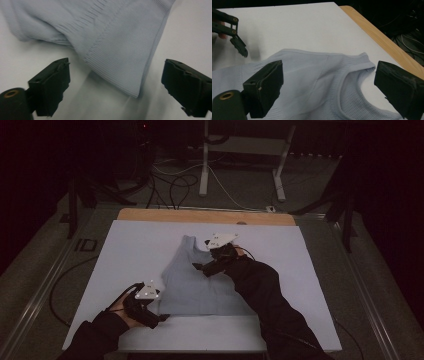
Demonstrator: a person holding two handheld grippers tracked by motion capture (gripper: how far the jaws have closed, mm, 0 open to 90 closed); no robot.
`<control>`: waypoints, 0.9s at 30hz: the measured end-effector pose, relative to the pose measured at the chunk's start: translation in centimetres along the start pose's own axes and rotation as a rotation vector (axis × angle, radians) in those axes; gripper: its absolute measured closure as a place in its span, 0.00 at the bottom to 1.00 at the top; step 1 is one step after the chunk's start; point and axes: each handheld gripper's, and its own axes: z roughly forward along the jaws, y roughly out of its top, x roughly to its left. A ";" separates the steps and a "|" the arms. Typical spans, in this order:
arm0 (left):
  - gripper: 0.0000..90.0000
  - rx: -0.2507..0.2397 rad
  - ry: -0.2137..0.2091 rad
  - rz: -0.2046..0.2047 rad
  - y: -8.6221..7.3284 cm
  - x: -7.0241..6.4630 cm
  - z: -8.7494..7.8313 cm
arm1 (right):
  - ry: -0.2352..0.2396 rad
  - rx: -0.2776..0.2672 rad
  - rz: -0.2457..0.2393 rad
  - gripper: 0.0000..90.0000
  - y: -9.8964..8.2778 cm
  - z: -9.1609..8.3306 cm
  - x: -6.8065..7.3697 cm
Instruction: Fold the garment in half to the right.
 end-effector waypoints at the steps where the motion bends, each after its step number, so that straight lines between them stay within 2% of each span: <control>1: 0.17 0.006 -0.008 -0.006 0.0 0.0 0.2 | 0.002 0.000 0.000 0.10 0.0 0.1 0.0; 4: 0.23 0.033 -0.020 -0.003 0.2 0.0 0.6 | 0.009 0.003 0.002 0.10 0.0 0.5 0.0; 10: 0.38 0.031 -0.014 0.008 0.4 -0.1 0.9 | 0.022 0.011 -0.002 0.10 0.0 1.2 0.2; 14: 0.56 0.032 -0.022 0.009 0.5 0.0 0.9 | 0.028 0.015 0.001 0.10 0.1 1.7 0.2; 21: 0.76 0.026 -0.038 0.005 0.8 -0.1 1.0 | 0.033 0.021 0.008 0.10 0.1 2.4 0.0; 24: 0.90 0.026 -0.033 -0.005 1.0 -0.1 1.0 | 0.035 0.027 0.010 0.10 0.1 2.7 -0.1; 27: 0.92 0.035 -0.028 0.006 1.1 -0.2 1.0 | 0.036 0.035 0.016 0.10 0.2 3.2 -0.3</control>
